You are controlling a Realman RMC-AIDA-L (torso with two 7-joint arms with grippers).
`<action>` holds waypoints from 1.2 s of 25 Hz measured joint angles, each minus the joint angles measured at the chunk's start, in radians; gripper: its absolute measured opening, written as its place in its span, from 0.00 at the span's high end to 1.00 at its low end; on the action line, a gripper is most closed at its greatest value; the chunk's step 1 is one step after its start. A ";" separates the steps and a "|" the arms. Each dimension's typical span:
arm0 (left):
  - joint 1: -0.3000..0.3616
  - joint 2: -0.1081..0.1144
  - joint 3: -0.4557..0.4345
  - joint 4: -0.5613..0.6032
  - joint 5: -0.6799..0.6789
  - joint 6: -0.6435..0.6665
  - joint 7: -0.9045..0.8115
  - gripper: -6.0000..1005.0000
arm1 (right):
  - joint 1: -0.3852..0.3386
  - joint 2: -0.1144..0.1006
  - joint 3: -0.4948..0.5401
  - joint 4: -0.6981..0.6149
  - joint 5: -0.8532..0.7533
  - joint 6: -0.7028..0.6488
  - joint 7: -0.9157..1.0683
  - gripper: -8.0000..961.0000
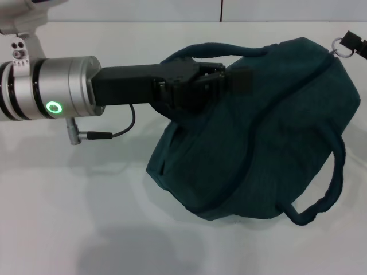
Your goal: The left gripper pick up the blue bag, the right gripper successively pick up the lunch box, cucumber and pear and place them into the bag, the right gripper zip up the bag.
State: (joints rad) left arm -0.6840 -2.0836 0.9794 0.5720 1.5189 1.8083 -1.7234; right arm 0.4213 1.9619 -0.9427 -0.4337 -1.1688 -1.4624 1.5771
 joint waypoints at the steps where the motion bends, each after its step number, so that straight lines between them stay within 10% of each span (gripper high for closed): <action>1: -0.001 -0.001 0.001 -0.001 -0.008 0.007 0.000 0.95 | 0.002 0.000 0.000 0.007 0.000 0.000 -0.004 0.98; 12: -0.010 -0.004 0.023 -0.019 -0.011 -0.128 0.001 0.95 | 0.009 0.013 0.009 0.009 0.006 -0.066 -0.051 0.94; 21: -0.025 -0.007 0.047 -0.021 -0.015 -0.255 0.001 0.95 | -0.007 -0.022 0.032 0.019 0.006 -0.053 -0.038 0.80; 30: -0.087 -0.007 0.089 -0.105 -0.011 -0.458 0.002 0.91 | -0.084 -0.041 0.125 0.017 0.007 -0.070 -0.032 0.38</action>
State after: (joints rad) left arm -0.7705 -2.0909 1.0679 0.4674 1.5077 1.3503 -1.7218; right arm 0.3369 1.9207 -0.8175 -0.4166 -1.1623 -1.5320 1.5446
